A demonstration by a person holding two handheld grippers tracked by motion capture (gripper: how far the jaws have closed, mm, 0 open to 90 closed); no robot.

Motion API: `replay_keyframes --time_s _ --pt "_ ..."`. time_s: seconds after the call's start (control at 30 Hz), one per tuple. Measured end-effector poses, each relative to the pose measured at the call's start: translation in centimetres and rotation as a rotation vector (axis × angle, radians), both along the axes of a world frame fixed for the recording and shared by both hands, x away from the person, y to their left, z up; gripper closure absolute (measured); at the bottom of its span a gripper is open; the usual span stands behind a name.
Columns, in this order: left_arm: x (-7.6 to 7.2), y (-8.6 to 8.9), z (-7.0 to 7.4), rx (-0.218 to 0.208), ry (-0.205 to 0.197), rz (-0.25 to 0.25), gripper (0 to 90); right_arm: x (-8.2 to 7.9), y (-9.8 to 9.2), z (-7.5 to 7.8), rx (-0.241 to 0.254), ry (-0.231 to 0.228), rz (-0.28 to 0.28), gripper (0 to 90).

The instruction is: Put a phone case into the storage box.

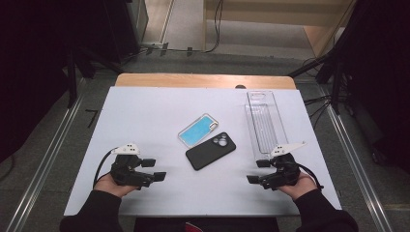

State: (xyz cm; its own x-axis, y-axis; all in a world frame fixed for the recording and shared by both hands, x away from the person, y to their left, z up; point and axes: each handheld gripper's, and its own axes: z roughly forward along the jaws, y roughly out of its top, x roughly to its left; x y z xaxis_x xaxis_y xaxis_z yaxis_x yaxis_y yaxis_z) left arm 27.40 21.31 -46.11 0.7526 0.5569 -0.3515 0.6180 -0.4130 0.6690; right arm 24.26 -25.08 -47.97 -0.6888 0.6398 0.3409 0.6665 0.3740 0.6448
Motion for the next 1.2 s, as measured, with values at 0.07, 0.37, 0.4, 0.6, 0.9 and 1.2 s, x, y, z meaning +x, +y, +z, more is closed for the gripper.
replay_keyframes --time_s 0.07,0.37,0.4,0.6,0.9,1.2 --pt "0.09 -0.07 -0.06 0.000 0.006 0.004 24.7 -0.01 -0.16 0.01 0.009 0.016 -0.007 19.0" --pt "0.08 -0.03 -0.01 0.003 0.013 0.009 24.7 -0.06 -0.10 0.03 0.004 0.014 -0.017 19.0" --pt "0.08 -0.03 -0.01 0.003 0.013 0.009 24.7 -0.08 -0.12 0.02 0.005 0.012 -0.016 19.0" --pt "-0.01 -0.14 0.05 0.007 0.019 0.018 24.7 -0.44 -0.05 0.22 0.008 -0.003 -0.012 19.0" --pt "0.07 -0.18 0.10 -0.002 0.025 0.036 24.7 -0.42 -0.12 0.24 0.001 -0.006 -0.023 19.0" --pt "0.67 -0.69 0.70 0.009 -0.010 0.062 24.6 -0.44 -0.20 0.23 0.004 -0.003 -0.025 19.0"
